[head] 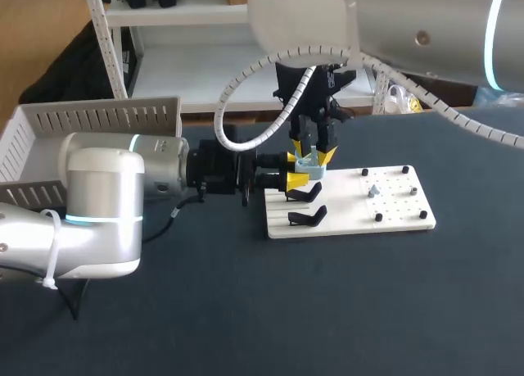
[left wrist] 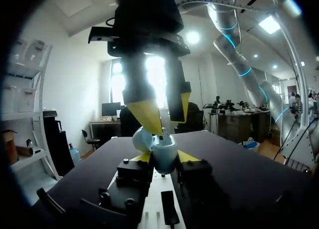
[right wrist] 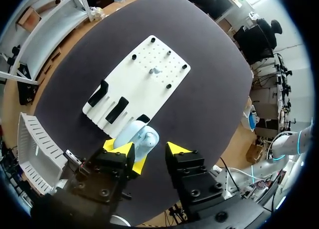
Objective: Pick up each earbud case from the left stands, insert the matching earbuds, close the lid, and place the case in the box.
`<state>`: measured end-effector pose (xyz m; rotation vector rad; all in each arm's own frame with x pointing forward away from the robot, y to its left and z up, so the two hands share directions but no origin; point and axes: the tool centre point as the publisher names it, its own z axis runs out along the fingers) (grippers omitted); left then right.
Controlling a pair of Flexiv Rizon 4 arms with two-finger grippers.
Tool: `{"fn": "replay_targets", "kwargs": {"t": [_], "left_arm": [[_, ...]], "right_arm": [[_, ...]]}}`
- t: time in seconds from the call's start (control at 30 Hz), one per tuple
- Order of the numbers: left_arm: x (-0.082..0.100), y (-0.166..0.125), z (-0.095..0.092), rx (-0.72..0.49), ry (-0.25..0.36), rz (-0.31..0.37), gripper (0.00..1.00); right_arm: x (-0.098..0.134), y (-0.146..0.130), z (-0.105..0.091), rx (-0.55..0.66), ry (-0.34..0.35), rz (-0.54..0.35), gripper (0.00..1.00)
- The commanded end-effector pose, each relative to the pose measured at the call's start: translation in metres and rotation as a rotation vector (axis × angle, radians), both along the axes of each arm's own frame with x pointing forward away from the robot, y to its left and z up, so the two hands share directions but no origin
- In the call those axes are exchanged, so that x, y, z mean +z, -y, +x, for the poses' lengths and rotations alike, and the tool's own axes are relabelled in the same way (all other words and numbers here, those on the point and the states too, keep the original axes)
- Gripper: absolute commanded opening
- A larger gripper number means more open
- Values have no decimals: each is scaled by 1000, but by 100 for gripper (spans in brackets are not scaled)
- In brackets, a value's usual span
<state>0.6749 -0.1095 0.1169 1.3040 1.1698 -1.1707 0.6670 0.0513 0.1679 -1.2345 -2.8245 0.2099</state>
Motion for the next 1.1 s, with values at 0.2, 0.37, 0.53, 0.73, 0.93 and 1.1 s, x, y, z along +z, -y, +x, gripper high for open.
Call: {"fn": "replay_targets", "kwargs": {"t": [0.2,0.37,0.53,0.73,0.93,1.1], "left_arm": [[-1,1,0,0,2,-3,0],[-1,1,0,0,2,-3,0],[-1,1,0,0,2,-3,0],[-1,1,0,0,2,-3,0],[-1,1,0,0,2,-3,0],[-1,1,0,0,2,-3,0]], "right_arm": [[30,15,-19,-6,100,83,36],[45,33,-22,15,200,149,37],[56,58,-16,28,280,195,39],[63,82,-2,77,352,250,43],[55,96,3,148,385,305,40],[36,102,5,196,347,314,42]]}}
